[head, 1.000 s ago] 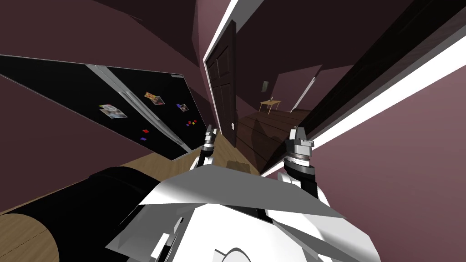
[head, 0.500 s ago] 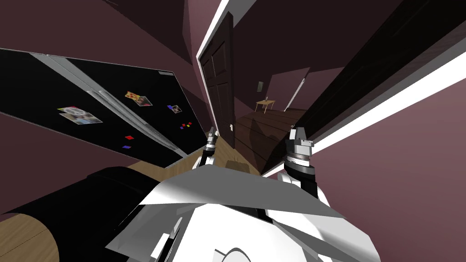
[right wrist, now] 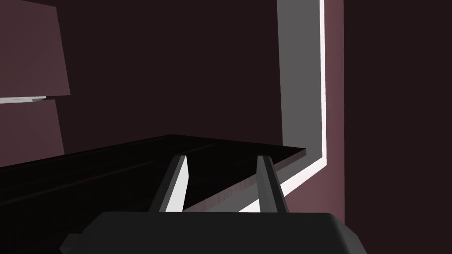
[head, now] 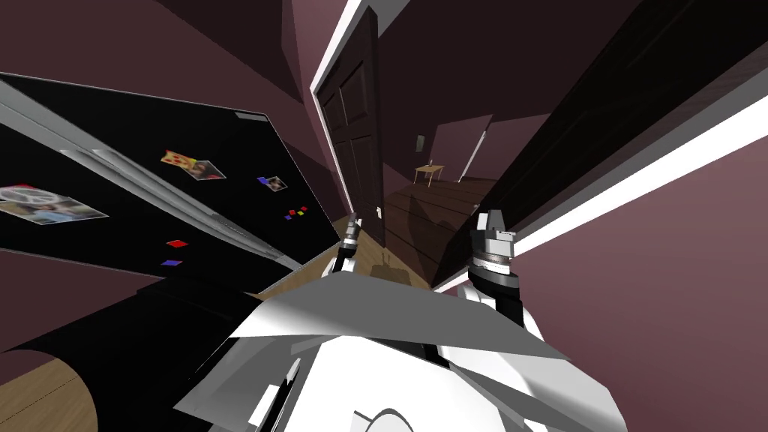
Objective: Push the door open
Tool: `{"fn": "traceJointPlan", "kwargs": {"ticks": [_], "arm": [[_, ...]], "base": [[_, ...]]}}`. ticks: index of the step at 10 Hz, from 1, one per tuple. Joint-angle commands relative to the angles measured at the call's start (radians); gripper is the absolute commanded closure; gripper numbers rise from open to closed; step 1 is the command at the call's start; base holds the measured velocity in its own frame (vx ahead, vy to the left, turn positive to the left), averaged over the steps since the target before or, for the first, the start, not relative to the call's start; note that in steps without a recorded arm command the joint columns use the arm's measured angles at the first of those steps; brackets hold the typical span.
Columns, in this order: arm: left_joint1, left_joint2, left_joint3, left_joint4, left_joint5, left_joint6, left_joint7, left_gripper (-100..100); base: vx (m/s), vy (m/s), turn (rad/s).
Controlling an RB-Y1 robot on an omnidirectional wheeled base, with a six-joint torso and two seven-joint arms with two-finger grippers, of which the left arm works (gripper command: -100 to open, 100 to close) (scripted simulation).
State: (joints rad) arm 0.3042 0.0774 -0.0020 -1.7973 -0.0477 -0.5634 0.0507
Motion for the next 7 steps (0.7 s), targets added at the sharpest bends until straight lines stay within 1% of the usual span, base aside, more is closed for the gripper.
{"fn": "traceJointPlan", "kwargs": {"ticks": [1, 7], "arm": [[-0.014, 0.006, 0.004, 0.05, 0.005, -0.013, 0.002, -100], [-0.079, 0.01, 0.01, 0.233, 0.016, -0.046, -0.005, -100]], "base": [[0.069, 0.111, -0.18], [0.059, 0.123, -0.169]]}}
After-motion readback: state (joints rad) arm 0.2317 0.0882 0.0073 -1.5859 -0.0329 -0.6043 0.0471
